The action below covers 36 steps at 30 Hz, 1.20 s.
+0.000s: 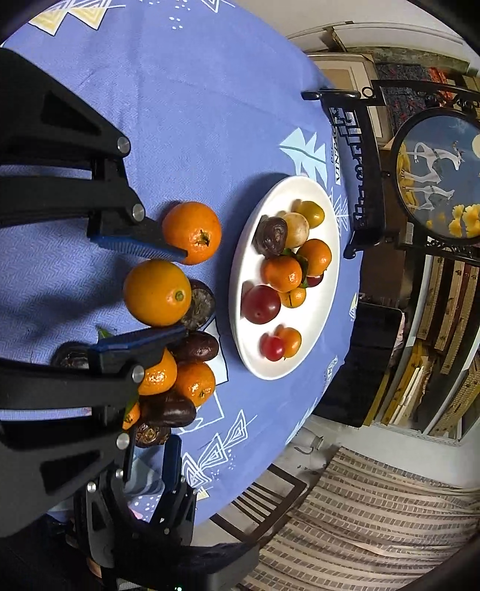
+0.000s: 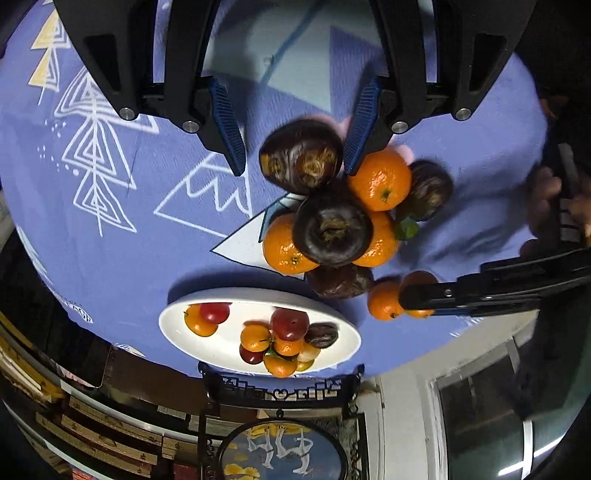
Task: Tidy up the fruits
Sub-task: 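Grasp an orange with the left tool while the right tool grasps a mangosteen, then lower the orange and mangosteen onto the white plate and open both tools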
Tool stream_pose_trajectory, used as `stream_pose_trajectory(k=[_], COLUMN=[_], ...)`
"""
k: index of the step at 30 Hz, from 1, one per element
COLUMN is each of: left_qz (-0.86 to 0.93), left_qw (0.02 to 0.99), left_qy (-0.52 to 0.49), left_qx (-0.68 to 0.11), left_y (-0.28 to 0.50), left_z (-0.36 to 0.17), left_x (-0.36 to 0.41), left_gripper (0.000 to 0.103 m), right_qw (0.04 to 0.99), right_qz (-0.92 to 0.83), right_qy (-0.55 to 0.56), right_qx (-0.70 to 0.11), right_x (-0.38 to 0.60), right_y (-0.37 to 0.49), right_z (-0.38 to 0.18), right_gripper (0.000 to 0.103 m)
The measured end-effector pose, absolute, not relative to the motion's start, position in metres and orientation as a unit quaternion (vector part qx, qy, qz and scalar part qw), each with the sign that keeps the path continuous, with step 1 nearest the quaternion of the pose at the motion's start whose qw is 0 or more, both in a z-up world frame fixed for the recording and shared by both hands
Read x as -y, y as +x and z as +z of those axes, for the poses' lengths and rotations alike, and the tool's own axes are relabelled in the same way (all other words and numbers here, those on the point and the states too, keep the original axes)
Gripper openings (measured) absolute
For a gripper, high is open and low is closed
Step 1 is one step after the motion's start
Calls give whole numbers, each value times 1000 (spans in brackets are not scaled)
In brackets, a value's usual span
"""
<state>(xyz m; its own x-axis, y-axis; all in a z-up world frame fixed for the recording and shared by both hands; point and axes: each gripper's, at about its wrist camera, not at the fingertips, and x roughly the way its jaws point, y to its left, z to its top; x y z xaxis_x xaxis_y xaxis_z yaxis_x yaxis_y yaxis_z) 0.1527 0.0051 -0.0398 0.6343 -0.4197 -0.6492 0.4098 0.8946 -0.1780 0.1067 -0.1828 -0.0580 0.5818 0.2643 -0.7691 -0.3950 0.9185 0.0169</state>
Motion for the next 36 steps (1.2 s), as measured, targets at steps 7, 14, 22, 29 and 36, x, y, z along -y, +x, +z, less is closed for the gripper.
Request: stream_pose_trajectory(k=[7, 14, 22, 29, 36], left_qz=[-233, -241, -252, -256, -245], left_qw=[905, 905, 905, 902, 897], left_qy=[-12, -32, -47, -24, -16], left_qx=[-355, -348, -339, -346, -367], left_y=[152, 144, 155, 216, 305], left_z=[-37, -35, -4, 17, 11], left_x=[-7, -16, -15, 24, 64], left_gripper=[35, 35, 35, 35, 35], right_qw=[882, 891, 902, 904, 904], right_qz=[190, 199, 207, 192, 167], right_qy=[-38, 29, 81, 130, 144], right_qx=[-429, -406, -371, -358, -365], right_x=[194, 220, 253, 265, 258], right_y=[111, 100, 119, 204, 292], right_z=[-62, -52, -4, 27, 13], right_gripper=[46, 46, 46, 46, 46])
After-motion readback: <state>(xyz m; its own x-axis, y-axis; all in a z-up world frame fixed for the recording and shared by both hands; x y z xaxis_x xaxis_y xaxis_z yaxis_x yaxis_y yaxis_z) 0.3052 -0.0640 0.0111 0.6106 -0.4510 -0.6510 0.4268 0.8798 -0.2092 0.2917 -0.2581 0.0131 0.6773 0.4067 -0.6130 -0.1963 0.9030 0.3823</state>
